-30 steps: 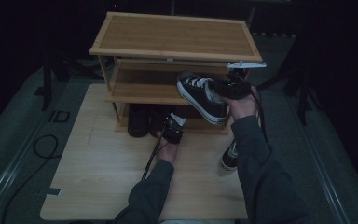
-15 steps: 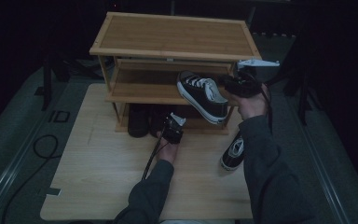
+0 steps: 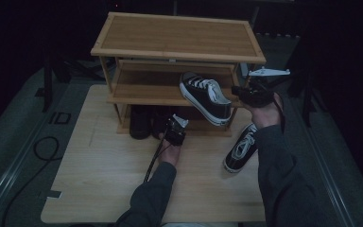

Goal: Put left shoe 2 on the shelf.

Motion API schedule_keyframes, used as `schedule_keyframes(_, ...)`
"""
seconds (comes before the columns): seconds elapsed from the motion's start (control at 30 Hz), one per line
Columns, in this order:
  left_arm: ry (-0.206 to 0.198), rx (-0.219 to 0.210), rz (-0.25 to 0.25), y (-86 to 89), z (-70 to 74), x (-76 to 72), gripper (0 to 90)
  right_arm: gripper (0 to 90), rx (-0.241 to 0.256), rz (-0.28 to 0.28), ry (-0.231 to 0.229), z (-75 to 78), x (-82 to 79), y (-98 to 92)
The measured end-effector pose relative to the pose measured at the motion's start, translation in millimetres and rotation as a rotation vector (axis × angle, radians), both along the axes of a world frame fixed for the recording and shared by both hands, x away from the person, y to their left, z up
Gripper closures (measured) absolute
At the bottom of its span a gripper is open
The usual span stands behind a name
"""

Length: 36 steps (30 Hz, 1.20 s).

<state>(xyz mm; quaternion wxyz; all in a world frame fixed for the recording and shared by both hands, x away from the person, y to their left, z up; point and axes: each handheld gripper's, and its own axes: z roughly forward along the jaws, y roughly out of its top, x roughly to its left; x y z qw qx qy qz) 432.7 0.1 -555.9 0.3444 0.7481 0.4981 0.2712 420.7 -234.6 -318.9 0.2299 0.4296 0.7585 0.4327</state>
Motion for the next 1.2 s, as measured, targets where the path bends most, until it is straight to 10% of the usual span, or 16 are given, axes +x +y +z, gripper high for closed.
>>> schedule_keyframes(0.7, -0.008, 0.004, 0.006, -2.2, -0.5, 0.8, 90.0, 90.0, -0.107, 0.156, 0.03, -31.8, -66.2, -14.0)
schedule_keyframes(1.2, 0.003, 0.006, 0.017, -3.3, -0.3, 5.8, 90.0, 90.0, -0.138, 0.206, 0.039, -37.1, -77.6, -2.0)
